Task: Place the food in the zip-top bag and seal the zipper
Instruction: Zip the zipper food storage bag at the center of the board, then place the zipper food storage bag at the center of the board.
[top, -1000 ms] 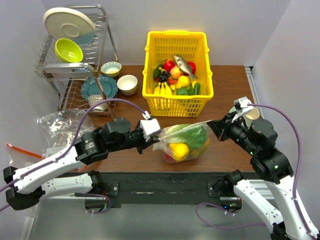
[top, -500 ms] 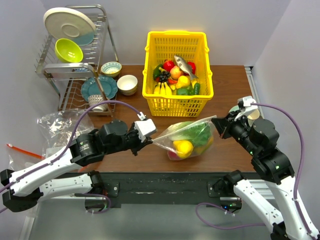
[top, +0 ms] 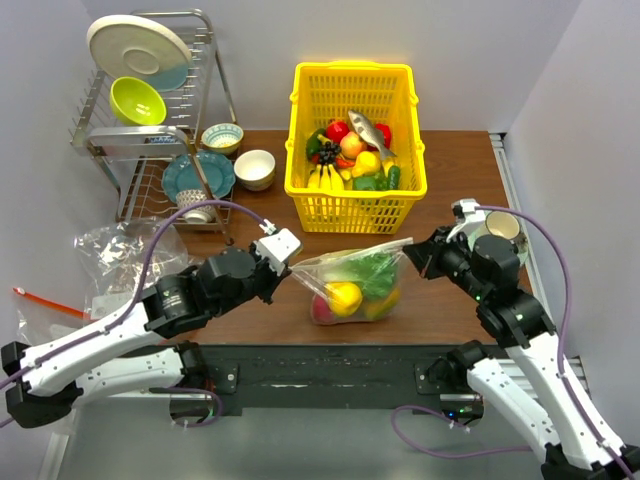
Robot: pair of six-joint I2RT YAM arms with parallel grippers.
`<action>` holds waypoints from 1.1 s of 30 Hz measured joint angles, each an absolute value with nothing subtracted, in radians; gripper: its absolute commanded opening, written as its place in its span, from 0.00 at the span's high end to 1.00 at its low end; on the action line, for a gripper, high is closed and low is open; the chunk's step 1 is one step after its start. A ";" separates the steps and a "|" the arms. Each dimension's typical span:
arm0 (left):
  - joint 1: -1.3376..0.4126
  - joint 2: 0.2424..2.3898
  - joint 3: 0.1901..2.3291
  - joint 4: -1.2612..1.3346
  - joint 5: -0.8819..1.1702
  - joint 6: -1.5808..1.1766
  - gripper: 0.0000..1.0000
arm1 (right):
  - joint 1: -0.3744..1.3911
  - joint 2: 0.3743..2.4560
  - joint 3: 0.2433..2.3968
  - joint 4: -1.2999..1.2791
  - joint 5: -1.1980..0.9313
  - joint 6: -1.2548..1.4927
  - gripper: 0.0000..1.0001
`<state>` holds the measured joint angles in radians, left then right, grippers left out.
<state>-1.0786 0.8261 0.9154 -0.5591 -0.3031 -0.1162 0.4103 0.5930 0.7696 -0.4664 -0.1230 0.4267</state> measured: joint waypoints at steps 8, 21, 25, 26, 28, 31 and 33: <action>-0.954 0.963 0.895 -0.419 -0.403 -0.056 1.00 | 0.406 0.737 0.750 -0.321 -0.088 0.453 1.00; -0.687 1.226 0.973 -0.247 -0.381 -0.028 0.05 | 0.396 0.994 0.859 -0.204 0.048 0.434 0.13; -0.688 1.188 0.977 -0.240 -0.365 -0.052 0.04 | 0.396 0.960 0.908 -0.232 0.062 0.414 0.08; -0.689 1.166 0.977 -0.241 -0.355 -0.061 0.04 | 0.396 0.938 0.912 -0.241 0.062 0.409 0.06; -0.688 1.102 0.977 -0.241 -0.337 -0.078 0.04 | 0.396 0.881 0.919 -0.272 0.062 0.398 0.02; -0.688 0.980 0.977 -0.241 -0.297 -0.116 0.04 | 0.396 0.797 0.927 -0.323 0.061 0.389 0.01; -0.688 0.907 0.974 -0.240 -0.270 -0.151 0.04 | 0.396 0.751 0.931 -0.364 0.062 0.396 0.01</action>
<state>-0.6884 0.9070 0.9745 -0.2401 -0.2703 -0.1509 0.3962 0.7506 0.9314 -0.3645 0.0624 0.3962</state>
